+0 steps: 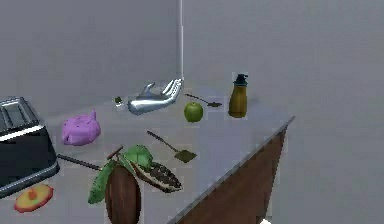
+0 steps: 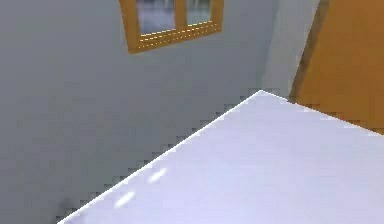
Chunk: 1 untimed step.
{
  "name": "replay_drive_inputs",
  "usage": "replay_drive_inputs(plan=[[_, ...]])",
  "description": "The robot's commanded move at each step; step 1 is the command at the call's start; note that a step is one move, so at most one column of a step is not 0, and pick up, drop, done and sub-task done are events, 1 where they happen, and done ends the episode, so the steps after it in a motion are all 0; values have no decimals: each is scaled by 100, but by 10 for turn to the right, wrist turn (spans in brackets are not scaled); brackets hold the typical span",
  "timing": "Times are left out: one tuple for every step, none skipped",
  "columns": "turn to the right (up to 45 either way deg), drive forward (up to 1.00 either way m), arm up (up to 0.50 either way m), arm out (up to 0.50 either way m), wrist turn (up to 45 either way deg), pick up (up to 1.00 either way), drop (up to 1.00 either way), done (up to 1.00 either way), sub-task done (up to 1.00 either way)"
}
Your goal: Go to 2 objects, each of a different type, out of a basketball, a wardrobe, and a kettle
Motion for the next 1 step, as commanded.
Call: replay_drive_inputs(plan=[[-300,0,0,0,0,0,0,0,0]])
